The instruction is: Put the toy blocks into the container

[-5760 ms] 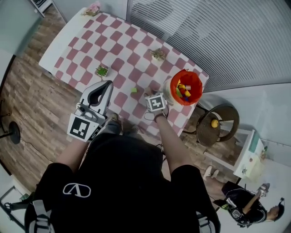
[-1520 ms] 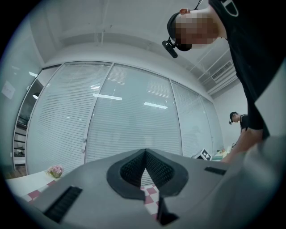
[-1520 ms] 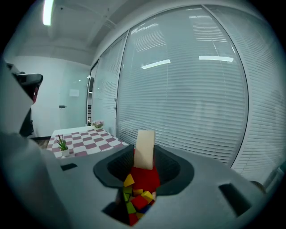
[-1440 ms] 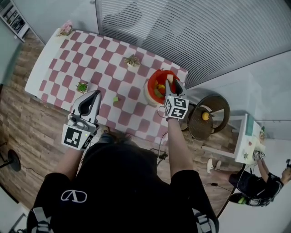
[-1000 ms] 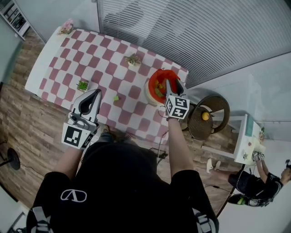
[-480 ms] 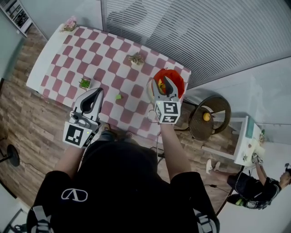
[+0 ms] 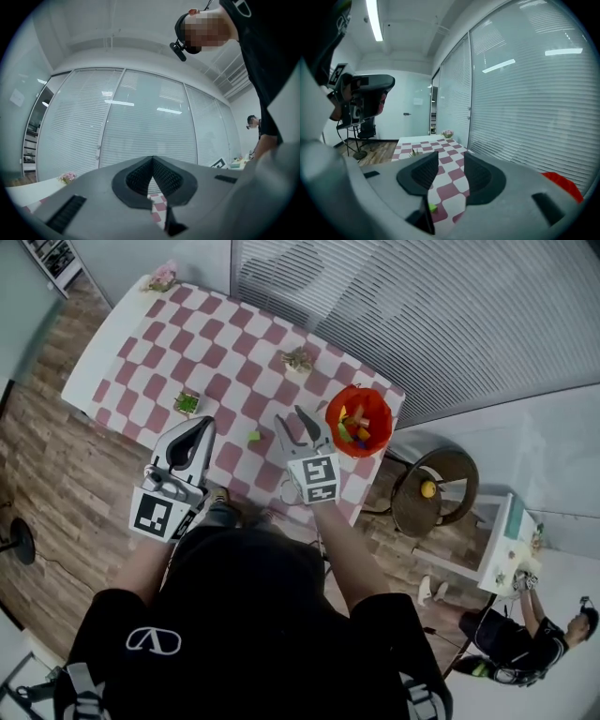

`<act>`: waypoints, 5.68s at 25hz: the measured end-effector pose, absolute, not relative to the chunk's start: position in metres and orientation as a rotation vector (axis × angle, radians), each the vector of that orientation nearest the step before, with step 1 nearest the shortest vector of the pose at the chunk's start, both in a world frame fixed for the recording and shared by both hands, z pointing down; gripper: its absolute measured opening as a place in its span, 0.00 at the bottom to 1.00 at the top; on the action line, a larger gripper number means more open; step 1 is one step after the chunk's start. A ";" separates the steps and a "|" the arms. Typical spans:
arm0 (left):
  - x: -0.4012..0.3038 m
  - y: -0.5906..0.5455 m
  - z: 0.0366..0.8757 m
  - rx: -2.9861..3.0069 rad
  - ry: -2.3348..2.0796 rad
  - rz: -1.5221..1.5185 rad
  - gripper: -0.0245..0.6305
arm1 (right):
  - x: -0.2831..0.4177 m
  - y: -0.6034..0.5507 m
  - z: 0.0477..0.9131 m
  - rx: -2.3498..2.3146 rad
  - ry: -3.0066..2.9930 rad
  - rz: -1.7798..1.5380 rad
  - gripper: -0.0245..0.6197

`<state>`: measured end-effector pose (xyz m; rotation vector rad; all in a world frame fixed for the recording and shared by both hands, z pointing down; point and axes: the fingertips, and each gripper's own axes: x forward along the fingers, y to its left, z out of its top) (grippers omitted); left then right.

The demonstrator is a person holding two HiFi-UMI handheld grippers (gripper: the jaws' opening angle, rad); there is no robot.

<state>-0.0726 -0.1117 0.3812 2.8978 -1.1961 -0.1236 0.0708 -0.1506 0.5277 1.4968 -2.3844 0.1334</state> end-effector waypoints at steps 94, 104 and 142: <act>-0.060 -0.122 0.369 2.915 -1.157 -0.188 0.05 | 0.053 -0.148 0.398 1.677 -2.505 -0.159 0.27; -0.050 -0.119 0.374 2.925 -1.115 -0.167 0.05 | 0.090 -0.149 0.404 1.785 -2.445 -0.151 0.27; -0.044 -0.107 0.374 2.922 -1.099 -0.176 0.05 | 0.298 -0.141 0.511 2.181 -1.966 0.290 0.27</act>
